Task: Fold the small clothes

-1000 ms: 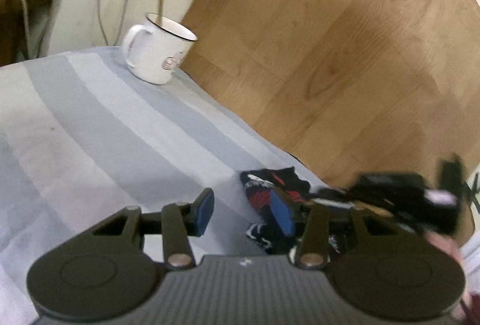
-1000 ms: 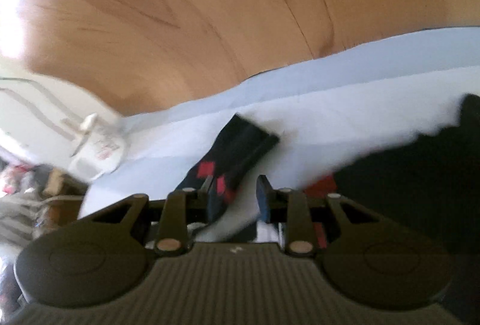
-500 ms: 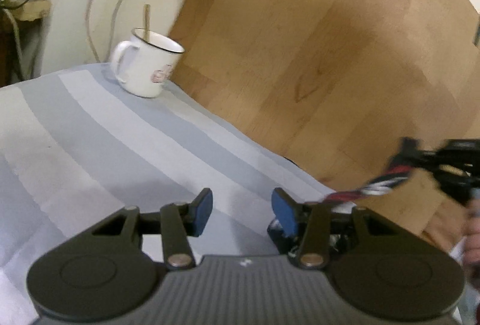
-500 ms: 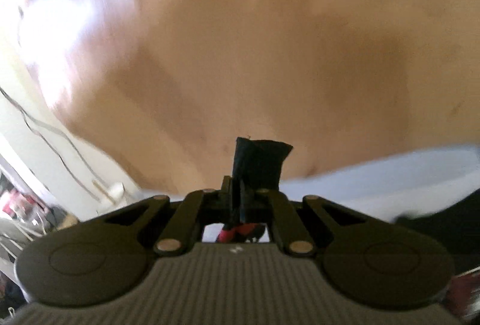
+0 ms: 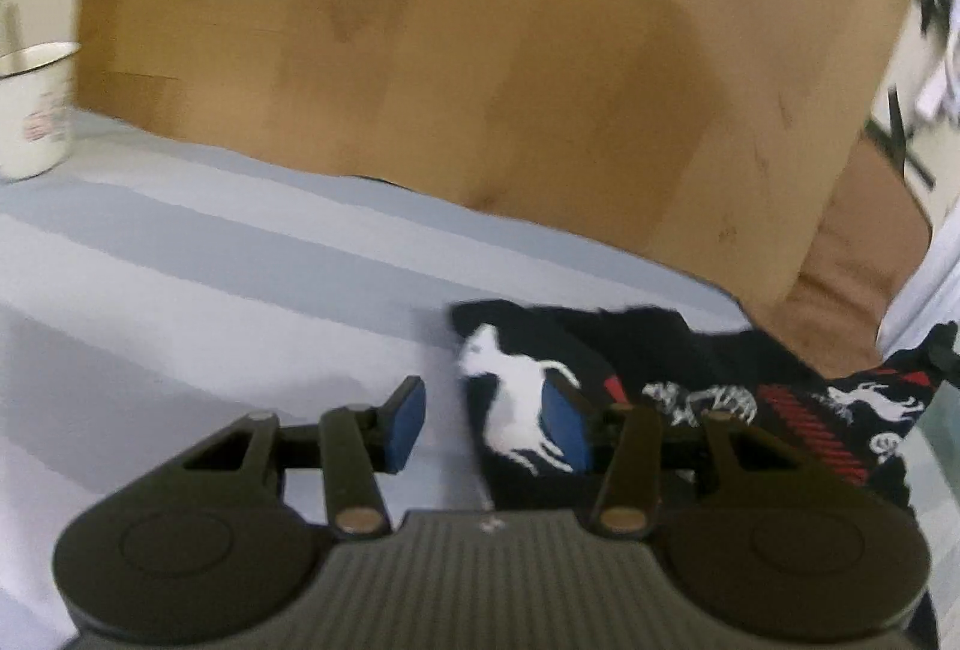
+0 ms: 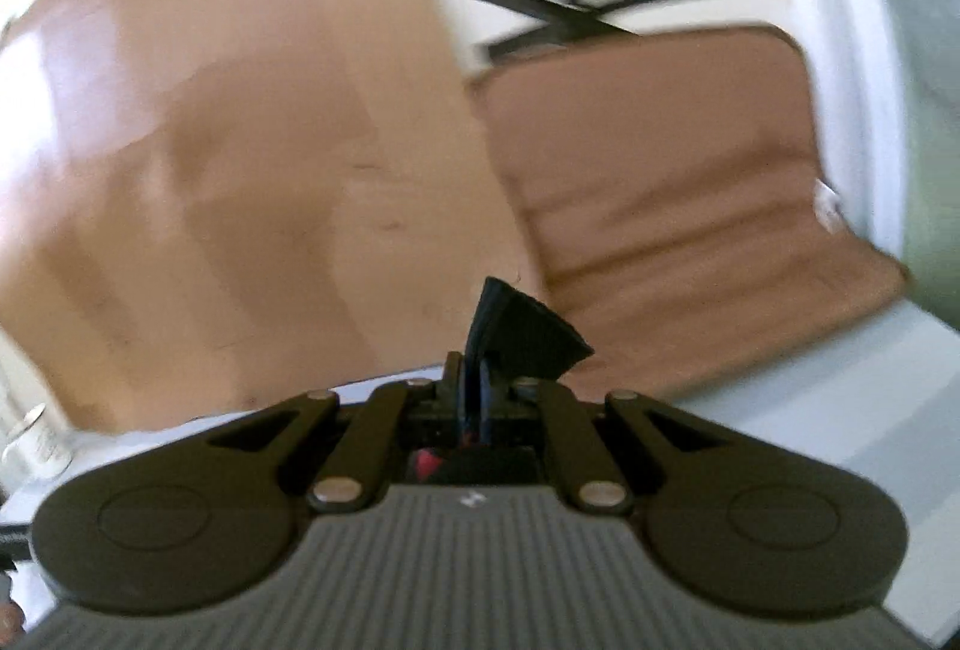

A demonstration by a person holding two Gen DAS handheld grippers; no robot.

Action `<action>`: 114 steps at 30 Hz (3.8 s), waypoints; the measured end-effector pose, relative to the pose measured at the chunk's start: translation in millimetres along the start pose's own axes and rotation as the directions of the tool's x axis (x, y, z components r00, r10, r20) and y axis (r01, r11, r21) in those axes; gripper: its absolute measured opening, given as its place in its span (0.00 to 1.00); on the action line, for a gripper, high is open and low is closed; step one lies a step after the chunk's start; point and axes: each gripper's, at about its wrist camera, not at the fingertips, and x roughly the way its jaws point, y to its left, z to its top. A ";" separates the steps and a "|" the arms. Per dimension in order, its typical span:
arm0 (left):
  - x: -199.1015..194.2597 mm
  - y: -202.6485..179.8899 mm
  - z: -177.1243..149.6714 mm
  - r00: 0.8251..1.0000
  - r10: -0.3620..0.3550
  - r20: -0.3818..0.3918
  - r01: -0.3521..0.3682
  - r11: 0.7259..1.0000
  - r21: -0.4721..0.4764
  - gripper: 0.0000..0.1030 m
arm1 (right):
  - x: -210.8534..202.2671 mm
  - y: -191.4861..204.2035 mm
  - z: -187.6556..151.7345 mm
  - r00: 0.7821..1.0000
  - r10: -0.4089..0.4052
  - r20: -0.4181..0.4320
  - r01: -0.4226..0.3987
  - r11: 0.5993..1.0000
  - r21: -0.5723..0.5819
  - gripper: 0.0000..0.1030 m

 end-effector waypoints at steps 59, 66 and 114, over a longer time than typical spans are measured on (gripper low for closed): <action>17.0 -28.7 -10.5 1.000 0.002 0.005 -0.003 0.974 0.227 0.14 | 13.1 101.7 -74.6 0.985 0.017 -0.172 -0.101 0.863 -0.494 0.35; 17.3 -24.9 -12.4 1.000 0.001 0.003 -0.002 0.973 0.230 0.14 | 5.9 114.9 -60.5 0.961 0.168 -0.218 -0.244 0.886 -0.394 0.32; -251.9 30.9 -217.7 0.946 -0.238 -0.219 0.279 0.943 0.181 0.79 | -234.4 -111.3 -200.4 0.836 0.391 -0.385 -0.327 0.918 0.223 0.49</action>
